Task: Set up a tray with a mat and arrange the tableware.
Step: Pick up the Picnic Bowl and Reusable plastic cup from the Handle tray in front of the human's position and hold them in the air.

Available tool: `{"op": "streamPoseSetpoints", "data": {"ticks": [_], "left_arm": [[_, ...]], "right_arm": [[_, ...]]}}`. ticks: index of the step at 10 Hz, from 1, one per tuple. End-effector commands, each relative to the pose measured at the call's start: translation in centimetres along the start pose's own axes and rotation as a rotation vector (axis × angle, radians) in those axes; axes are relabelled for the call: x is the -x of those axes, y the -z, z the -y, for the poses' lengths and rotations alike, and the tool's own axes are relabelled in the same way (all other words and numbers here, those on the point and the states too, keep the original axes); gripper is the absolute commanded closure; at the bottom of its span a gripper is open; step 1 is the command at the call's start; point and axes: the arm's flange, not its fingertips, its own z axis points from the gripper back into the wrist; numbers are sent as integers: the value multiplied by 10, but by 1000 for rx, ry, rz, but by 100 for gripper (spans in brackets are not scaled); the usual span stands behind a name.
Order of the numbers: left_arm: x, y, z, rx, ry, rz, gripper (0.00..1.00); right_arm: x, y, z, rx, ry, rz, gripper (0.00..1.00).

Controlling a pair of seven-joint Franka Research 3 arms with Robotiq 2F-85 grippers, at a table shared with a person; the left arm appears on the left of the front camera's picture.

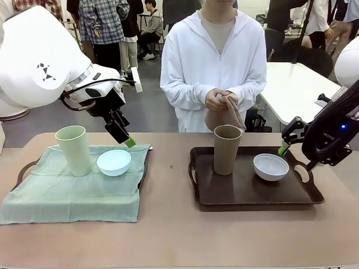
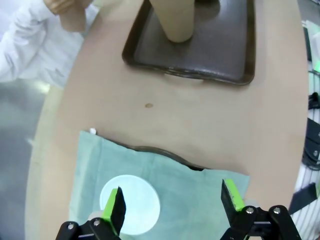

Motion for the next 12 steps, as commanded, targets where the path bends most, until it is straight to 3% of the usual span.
{"op": "streamPoseSetpoints", "data": {"ticks": [1,3,6,9,12], "left_arm": [[1,2,-1,3,-4,-3,0],[-34,37,-12,127,69,73,0],[-95,83,4,217,243,73,0],[-114,128,-8,249,309,189,0],[-119,158,-19,351,274,299,0]], "right_arm": [[-1,0,1,0,4,-1,12],[-23,1,-12,96,-42,26,12],[-60,13,-20,210,-152,10,12],[-82,29,-17,279,-165,-50,12],[-95,38,-15,262,-142,-78,12]]}}
